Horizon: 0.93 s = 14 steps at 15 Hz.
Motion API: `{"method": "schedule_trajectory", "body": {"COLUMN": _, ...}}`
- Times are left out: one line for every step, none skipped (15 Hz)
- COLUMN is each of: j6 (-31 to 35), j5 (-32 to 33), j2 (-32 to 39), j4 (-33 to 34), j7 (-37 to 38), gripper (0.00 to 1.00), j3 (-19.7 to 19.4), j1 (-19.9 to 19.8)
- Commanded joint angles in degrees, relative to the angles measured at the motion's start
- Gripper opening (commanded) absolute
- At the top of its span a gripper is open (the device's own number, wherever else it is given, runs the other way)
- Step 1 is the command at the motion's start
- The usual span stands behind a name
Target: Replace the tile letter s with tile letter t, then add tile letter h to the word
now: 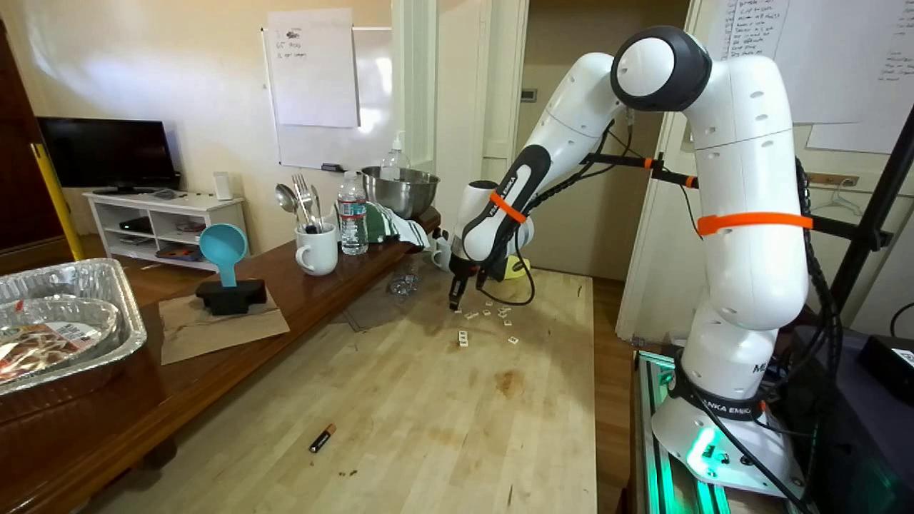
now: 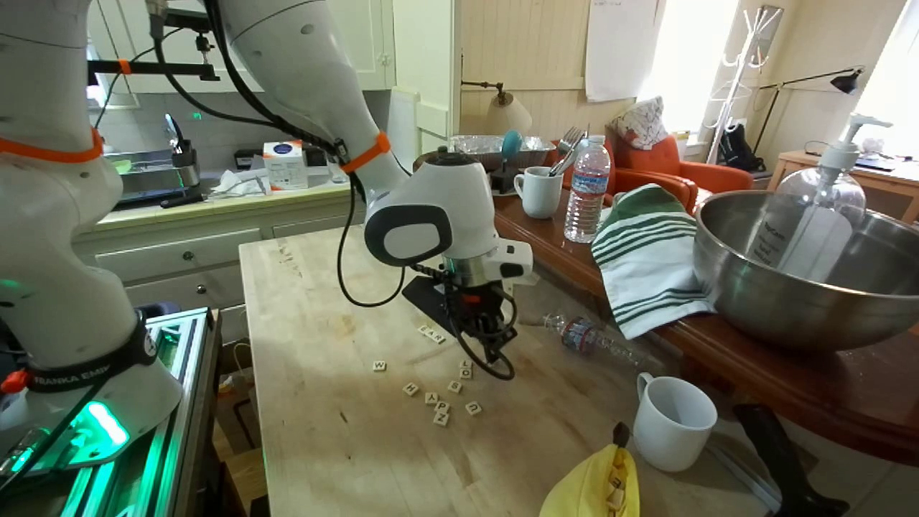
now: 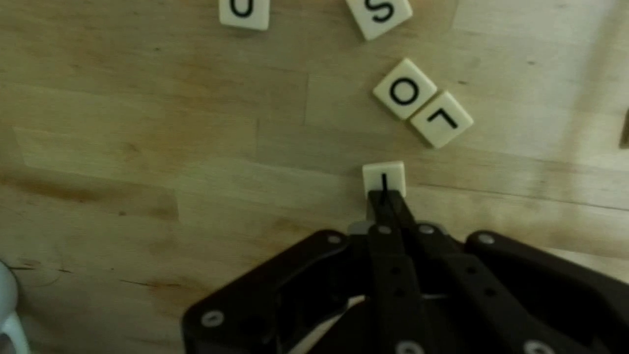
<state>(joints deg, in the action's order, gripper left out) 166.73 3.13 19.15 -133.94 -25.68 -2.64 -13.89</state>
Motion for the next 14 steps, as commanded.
{"method": "schedule_trajectory", "body": {"j6": -2.33, "j5": 1.63, "j2": 1.62, "j4": -0.47, "j7": 2.65, "gripper": 0.0, "j3": 0.42, "j1": 1.62}}
{"method": "schedule_trajectory", "body": {"j6": -2.38, "j5": 1.58, "j2": 1.44, "j4": -0.66, "j7": 2.68, "gripper": 0.0, "j3": 0.6, "j1": 1.77}}
{"method": "schedule_trajectory", "body": {"j6": -2.77, "j5": 1.27, "j2": 1.13, "j4": -0.96, "j7": 2.63, "gripper": 0.0, "j3": 0.89, "j1": 1.87}}
{"method": "schedule_trajectory", "body": {"j6": -3.85, "j5": 1.56, "j2": 0.93, "j4": -0.96, "j7": 3.22, "gripper": 0.0, "j3": 0.59, "j1": 2.46}}
{"method": "schedule_trajectory", "body": {"j6": -5.17, "j5": 1.13, "j2": 0.61, "j4": -0.95, "j7": 3.03, "gripper": 0.0, "j3": 1.02, "j1": 2.38}}
{"method": "schedule_trajectory", "body": {"j6": -5.83, "j5": 0.93, "j2": 0.16, "j4": -1.15, "j7": 3.14, "gripper": 0.0, "j3": 1.1, "j1": 2.5}}
{"method": "schedule_trajectory", "body": {"j6": -7.13, "j5": 0.19, "j2": -0.32, "j4": -1.28, "j7": 2.68, "gripper": 0.0, "j3": 1.7, "j1": 2.26}}
{"method": "schedule_trajectory", "body": {"j6": -8.22, "j5": -0.12, "j2": -0.76, "j4": -1.43, "j7": 2.71, "gripper": 0.0, "j3": 1.87, "j1": 2.33}}
{"method": "schedule_trajectory", "body": {"j6": -9.28, "j5": -0.36, "j2": -1.1, "j4": -1.53, "j7": 2.78, "gripper": 0.0, "j3": 2.03, "j1": 2.4}}
{"method": "schedule_trajectory", "body": {"j6": -10.54, "j5": -0.52, "j2": -1.41, "j4": -1.53, "j7": 3.1, "gripper": 0.0, "j3": 2.08, "j1": 2.6}}
{"method": "schedule_trajectory", "body": {"j6": -11.04, "j5": -0.41, "j2": -1.57, "j4": -1.61, "j7": 3.69, "gripper": 0.0, "j3": 1.92, "j1": 2.91}}
{"method": "schedule_trajectory", "body": {"j6": -11.7, "j5": -0.89, "j2": -1.69, "j4": -1.59, "j7": 3.59, "gripper": 0.0, "j3": 2.19, "j1": 2.88}}
{"method": "schedule_trajectory", "body": {"j6": -12.1, "j5": -1.16, "j2": -1.78, "j4": -1.59, "j7": 3.59, "gripper": 0.0, "j3": 2.31, "j1": 2.94}}
{"method": "schedule_trajectory", "body": {"j6": -12.2, "j5": -1.55, "j2": -1.88, "j4": -1.67, "j7": 3.48, "gripper": 0.0, "j3": 2.44, "j1": 2.95}}
